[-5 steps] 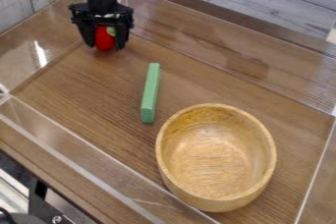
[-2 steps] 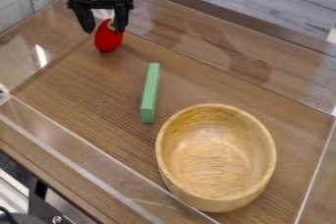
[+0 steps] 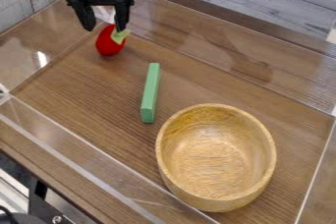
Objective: Move the red object to the left side of the table
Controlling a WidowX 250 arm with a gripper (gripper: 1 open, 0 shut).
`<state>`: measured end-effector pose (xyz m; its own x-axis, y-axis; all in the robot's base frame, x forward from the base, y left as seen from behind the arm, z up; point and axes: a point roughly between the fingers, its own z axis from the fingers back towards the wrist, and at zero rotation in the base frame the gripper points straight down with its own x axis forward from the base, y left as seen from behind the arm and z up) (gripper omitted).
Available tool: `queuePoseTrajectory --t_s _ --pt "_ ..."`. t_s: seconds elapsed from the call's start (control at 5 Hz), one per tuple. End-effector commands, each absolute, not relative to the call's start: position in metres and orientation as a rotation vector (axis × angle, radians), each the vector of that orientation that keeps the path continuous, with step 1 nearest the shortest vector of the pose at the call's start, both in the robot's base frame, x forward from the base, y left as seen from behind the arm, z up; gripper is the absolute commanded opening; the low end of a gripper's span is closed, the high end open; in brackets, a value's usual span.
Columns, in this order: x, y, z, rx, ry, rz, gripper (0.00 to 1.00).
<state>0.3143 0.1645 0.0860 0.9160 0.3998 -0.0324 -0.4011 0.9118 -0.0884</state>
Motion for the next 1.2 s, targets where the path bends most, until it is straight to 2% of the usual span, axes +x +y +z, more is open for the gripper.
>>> queuePoseTrajectory --t_s 0.0,0.2,0.6,1.0 --pt "0.326 0.148 0.121 -0.087 -0.057 0.385 1.00" --pt "0.333 0.134 0.123 -0.086 -0.051 0.389 1.00" --pt "0.356 0.141 0.117 -0.077 -0.032 0.371 1.00" --pt "0.354 0.141 0.074 -0.058 -0.014 0.459 1.00"
